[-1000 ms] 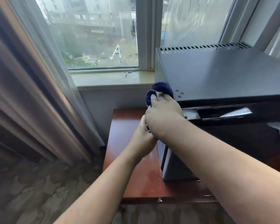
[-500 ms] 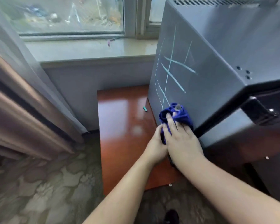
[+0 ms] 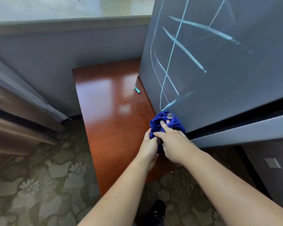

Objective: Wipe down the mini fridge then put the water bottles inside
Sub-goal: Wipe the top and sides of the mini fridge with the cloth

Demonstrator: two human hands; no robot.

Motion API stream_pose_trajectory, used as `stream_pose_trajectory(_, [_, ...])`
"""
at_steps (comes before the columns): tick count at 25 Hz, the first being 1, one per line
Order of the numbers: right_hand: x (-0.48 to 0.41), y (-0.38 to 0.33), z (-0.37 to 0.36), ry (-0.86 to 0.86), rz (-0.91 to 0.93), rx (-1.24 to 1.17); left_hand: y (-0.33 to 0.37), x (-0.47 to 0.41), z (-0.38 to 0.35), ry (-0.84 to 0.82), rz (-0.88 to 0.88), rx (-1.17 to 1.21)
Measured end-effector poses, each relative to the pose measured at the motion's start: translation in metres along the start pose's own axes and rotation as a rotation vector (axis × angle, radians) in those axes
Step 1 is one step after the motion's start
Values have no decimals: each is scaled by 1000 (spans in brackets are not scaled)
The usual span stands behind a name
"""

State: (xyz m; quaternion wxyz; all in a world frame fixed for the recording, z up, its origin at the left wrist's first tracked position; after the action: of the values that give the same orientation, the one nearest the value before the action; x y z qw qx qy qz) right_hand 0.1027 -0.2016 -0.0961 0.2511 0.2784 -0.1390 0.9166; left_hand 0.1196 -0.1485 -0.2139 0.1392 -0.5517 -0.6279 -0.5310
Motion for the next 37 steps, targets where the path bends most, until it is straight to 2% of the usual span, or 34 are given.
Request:
stream_pose_trajectory(2, [7, 1, 6, 107, 7, -203, -9, -5, 3, 16, 53, 120])
stream_pose_trajectory(5, [32, 3, 21, 206, 15, -352, -14, -7, -11, -35, 96, 322])
stream_pose_trajectory(8, [52, 9, 32, 310, 27, -478, -18, -6, -29, -81, 66, 282])
stream_pose_trajectory(11, [73, 18, 29, 427, -23, -596, -9, -1, -36, -120, -30, 240])
stream_pose_trajectory(17, [126, 54, 26, 590, -136, -887, 25, 40, -58, -69, -335, 136])
stream_pose_trajectory(22, [168, 59, 57, 691, -8, -979, 65, 93, -86, -12, -527, 54])
stream_pose_trajectory(25, [195, 58, 79, 711, 96, -961, 91, 134, -107, 18, -683, -31])
stream_pose_trajectory(30, [234, 62, 116, 770, 269, -921, 128, 208, -143, -8, -881, -33])
stream_pose_trajectory(33, [231, 67, 113, 668, 259, -1004, 140, 240, -151, -15, -961, -70])
stream_pose_trajectory(37, [225, 55, 102, 474, 259, -1274, 155, 266, -151, -28, -1020, -168])
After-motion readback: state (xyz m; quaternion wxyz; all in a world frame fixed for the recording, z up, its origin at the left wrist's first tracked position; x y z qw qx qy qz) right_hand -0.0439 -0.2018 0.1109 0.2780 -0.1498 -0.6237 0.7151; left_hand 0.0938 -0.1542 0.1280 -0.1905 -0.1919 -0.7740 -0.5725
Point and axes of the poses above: each hand's wrist, its own x-axis away from the middle knuckle, its own z-axis out of the back of the hand, y = z × x, the point moved 8 cm from there along -x, towards the middle knuckle, and after that the axes turned 1 degree about x, right-handed, at the moved point
